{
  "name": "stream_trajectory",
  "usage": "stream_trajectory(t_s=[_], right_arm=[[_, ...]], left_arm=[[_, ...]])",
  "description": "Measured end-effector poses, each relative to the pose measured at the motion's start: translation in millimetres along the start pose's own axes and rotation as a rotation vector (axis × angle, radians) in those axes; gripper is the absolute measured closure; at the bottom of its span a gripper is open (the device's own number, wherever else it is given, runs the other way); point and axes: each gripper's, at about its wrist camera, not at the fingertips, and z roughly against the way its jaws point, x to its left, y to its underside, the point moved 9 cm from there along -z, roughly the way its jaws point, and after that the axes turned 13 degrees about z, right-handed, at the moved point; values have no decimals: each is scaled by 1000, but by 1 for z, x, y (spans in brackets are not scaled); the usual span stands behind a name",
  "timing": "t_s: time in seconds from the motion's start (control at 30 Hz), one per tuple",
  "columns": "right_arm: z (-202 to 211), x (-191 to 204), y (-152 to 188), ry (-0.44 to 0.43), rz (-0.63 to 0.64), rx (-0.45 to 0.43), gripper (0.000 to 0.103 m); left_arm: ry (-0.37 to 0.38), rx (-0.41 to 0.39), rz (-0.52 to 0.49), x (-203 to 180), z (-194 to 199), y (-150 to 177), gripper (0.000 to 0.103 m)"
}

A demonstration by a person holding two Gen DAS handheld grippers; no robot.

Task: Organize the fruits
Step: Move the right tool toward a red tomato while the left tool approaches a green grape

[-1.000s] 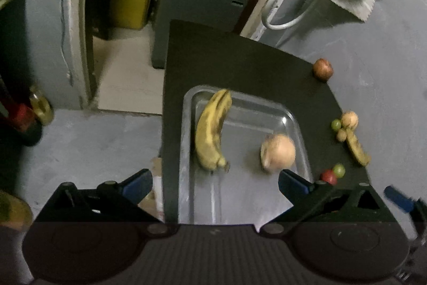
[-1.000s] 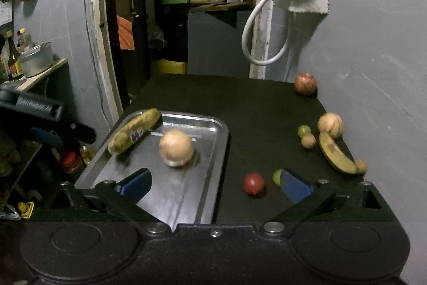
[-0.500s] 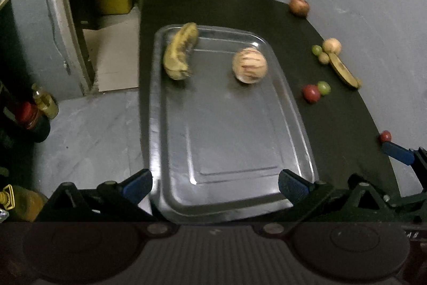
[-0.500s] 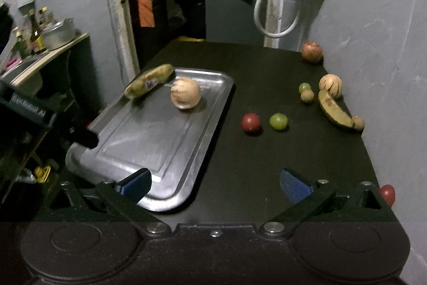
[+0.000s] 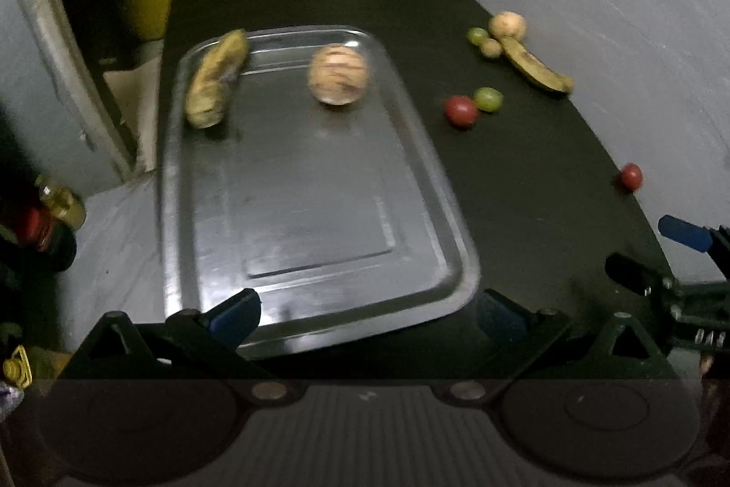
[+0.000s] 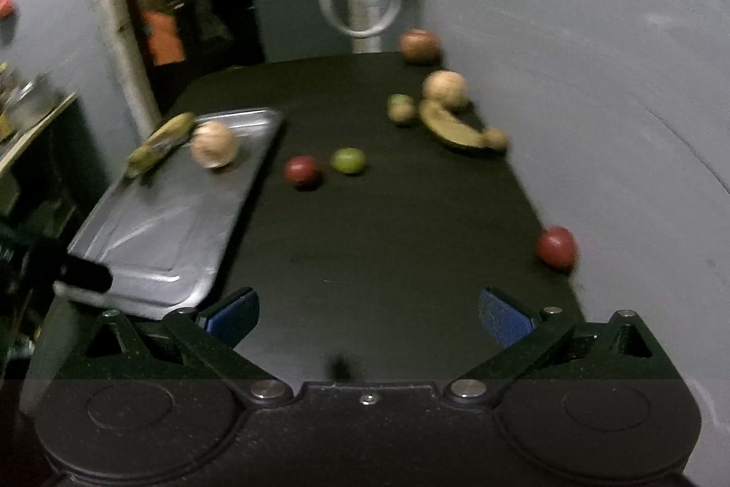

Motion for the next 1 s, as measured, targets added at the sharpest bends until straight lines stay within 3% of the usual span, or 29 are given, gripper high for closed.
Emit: stream_trajectory(t_s=[0.1, 0.43, 0.63, 0.87, 1.0], right_arm=[[3, -15, 9, 51, -43, 19, 1], [6, -46, 33, 95, -294, 11, 1], [1, -57, 27, 133, -431, -20, 6], [-1, -60, 16, 163, -501, -67, 6], [-5, -65, 16, 197, -551, -82, 7]], left_arm=[[4, 5, -39, -15, -4, 0, 1], [-27, 7, -140, -51, -12, -1, 1], [-41, -47, -127, -61, -11, -35, 1], [78, -45, 20, -78, -27, -68, 1], [85, -46, 28, -88, -41, -74, 1]])
